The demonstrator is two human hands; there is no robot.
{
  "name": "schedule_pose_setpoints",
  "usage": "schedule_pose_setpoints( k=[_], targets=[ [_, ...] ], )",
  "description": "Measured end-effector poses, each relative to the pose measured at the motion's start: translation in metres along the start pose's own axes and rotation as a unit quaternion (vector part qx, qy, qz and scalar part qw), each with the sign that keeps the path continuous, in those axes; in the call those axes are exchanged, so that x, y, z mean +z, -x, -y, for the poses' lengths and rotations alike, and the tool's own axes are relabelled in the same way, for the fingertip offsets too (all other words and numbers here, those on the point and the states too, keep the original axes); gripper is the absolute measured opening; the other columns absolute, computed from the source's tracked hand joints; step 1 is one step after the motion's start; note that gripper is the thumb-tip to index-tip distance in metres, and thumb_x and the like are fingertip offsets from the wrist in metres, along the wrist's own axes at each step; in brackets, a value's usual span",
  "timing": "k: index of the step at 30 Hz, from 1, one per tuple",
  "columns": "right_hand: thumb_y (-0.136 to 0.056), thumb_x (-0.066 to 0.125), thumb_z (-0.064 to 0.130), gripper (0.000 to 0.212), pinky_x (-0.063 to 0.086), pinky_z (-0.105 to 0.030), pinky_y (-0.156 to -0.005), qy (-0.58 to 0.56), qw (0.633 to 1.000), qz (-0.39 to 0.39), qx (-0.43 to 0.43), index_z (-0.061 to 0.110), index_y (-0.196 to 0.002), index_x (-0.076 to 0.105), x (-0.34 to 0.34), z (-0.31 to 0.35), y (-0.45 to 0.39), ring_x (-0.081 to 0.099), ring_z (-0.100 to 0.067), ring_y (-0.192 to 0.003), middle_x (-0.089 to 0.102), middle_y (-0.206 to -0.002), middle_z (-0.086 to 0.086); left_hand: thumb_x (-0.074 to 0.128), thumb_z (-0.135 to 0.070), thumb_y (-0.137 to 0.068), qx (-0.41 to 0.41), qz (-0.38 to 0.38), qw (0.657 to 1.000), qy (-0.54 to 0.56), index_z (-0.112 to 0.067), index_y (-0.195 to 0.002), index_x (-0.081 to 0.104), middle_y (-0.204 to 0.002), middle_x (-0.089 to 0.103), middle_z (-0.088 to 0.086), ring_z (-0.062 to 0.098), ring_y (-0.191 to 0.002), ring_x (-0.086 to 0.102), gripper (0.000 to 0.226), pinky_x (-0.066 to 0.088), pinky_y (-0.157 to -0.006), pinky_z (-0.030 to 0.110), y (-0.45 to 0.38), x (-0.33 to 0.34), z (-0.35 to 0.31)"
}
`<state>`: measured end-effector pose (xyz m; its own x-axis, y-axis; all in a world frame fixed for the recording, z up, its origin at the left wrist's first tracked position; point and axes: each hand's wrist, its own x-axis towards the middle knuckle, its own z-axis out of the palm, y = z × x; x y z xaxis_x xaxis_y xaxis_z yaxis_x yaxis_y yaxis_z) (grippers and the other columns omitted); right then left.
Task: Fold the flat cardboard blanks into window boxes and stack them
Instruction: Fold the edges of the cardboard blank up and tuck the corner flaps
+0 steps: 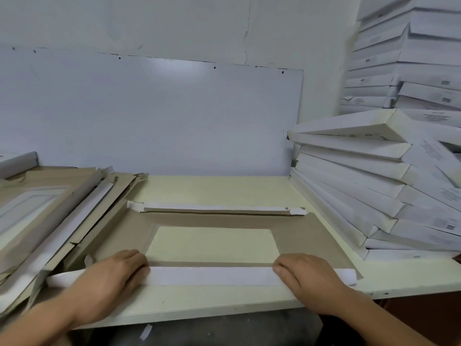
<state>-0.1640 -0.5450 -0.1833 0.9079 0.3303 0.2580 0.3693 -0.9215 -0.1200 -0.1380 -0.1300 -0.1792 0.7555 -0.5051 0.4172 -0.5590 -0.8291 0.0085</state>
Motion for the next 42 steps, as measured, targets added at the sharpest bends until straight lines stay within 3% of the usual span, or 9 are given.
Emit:
schedule_pose_setpoints(
  k=[4, 8, 16, 21, 28, 32, 37, 40, 42],
  targets=[
    [-0.104, 0.029, 0.038, 0.037, 0.045, -0.031, -0.09, -0.025, 0.998, 0.043, 0.032, 0.037, -0.135, 0.048, 0.006, 0.001, -0.016, 0.057, -0.009, -0.105, 0.061, -0.12, 0.016, 0.005, -0.044, -0.088, -0.051, 0.069, 0.996, -0.015, -0.032, -0.097, 0.046, -0.09, 0.054, -0.014, 0.01, -0.081, 0.051, 0.044, 0.04, -0.078, 0.027, -0.014, 0.01, -0.022],
    [-0.101, 0.03, 0.024, 0.048, 0.035, -0.034, -0.095, -0.016, 0.997, 0.071, -0.005, 0.036, -0.146, 0.039, 0.02, 0.027, -0.035, 0.045, -0.019, -0.112, 0.047, -0.12, 0.004, 0.022, -0.031, -0.093, -0.06, 0.089, 0.994, -0.028, -0.033, -0.105, 0.043, -0.097, 0.054, -0.012, 0.013, -0.09, 0.052, 0.025, 0.037, -0.082, 0.031, -0.036, 0.03, -0.051],
    [-0.098, 0.004, 0.064, 0.069, -0.009, -0.049, -0.121, -0.034, 0.979, 0.201, -0.011, 0.03, -0.156, -0.01, 0.045, 0.084, -0.069, -0.014, -0.009, -0.15, -0.01, -0.165, 0.013, 0.01, -0.052, -0.097, -0.057, 0.113, 0.991, -0.052, -0.033, -0.139, 0.033, -0.127, 0.039, -0.006, 0.017, -0.116, 0.038, 0.051, 0.03, -0.095, 0.035, -0.064, 0.063, -0.083],
    [-0.09, -0.002, 0.074, 0.075, -0.015, -0.051, -0.118, 0.0, 0.975, 0.217, 0.048, 0.036, -0.153, -0.017, 0.04, 0.027, -0.062, -0.023, -0.009, -0.147, -0.024, -0.159, 0.019, -0.008, -0.077, -0.083, -0.115, 0.247, 0.962, 0.014, -0.045, -0.152, -0.012, -0.161, -0.014, -0.018, 0.006, -0.148, -0.016, 0.076, -0.006, -0.12, 0.041, -0.047, 0.052, -0.03],
    [-0.096, 0.016, 0.07, 0.068, 0.0, -0.043, -0.121, 0.015, 0.977, 0.172, 0.128, 0.042, -0.156, 0.004, 0.016, -0.069, -0.026, -0.004, -0.01, -0.151, -0.001, -0.163, 0.019, -0.017, -0.085, -0.072, -0.178, 0.258, 0.945, -0.089, -0.042, -0.151, -0.016, -0.163, -0.011, -0.012, 0.013, -0.15, -0.014, 0.09, -0.016, -0.116, 0.051, -0.028, 0.035, 0.012],
    [-0.085, 0.033, 0.078, 0.043, 0.04, -0.022, -0.075, 0.059, 0.993, 0.047, 0.086, 0.042, -0.098, 0.052, -0.015, -0.09, -0.004, 0.047, 0.005, -0.088, 0.051, -0.098, 0.022, -0.015, -0.07, -0.085, -0.218, 0.181, 0.943, -0.173, -0.04, -0.152, -0.016, -0.165, -0.006, 0.003, 0.027, -0.15, -0.015, 0.074, -0.022, -0.108, 0.06, -0.027, 0.033, 0.017],
    [-0.091, 0.062, 0.051, 0.047, 0.029, -0.022, -0.056, -0.112, 0.977, 0.168, 0.062, 0.021, -0.065, 0.038, -0.028, -0.063, -0.012, 0.034, -0.006, -0.055, 0.039, -0.056, 0.012, 0.012, -0.03, -0.098, -0.213, 0.106, 0.953, -0.189, -0.033, -0.152, -0.02, -0.163, -0.014, 0.009, 0.03, -0.15, -0.012, 0.063, -0.004, -0.115, 0.059, -0.046, 0.023, -0.015],
    [-0.095, 0.062, 0.041, 0.046, 0.027, -0.023, -0.054, -0.189, 0.956, 0.21, 0.081, 0.022, -0.063, 0.034, -0.022, -0.024, -0.029, 0.028, -0.005, -0.053, 0.031, -0.056, 0.011, 0.035, -0.039, -0.099, -0.102, 0.065, 0.991, -0.051, -0.033, -0.154, -0.011, -0.164, -0.013, 0.004, 0.023, -0.151, -0.007, 0.072, 0.003, -0.12, 0.047, -0.048, 0.017, -0.058],
    [-0.095, 0.061, 0.039, 0.044, 0.027, -0.024, -0.051, -0.267, 0.934, 0.212, 0.11, 0.024, -0.061, 0.037, -0.009, 0.007, -0.043, 0.031, -0.007, -0.052, 0.034, -0.056, 0.011, 0.042, -0.055, -0.095, 0.017, 0.031, 0.998, 0.045, -0.025, -0.156, 0.012, -0.163, 0.012, 0.009, 0.024, -0.149, 0.016, 0.074, 0.018, -0.121, 0.038, -0.043, 0.014, -0.092]
  ],
)
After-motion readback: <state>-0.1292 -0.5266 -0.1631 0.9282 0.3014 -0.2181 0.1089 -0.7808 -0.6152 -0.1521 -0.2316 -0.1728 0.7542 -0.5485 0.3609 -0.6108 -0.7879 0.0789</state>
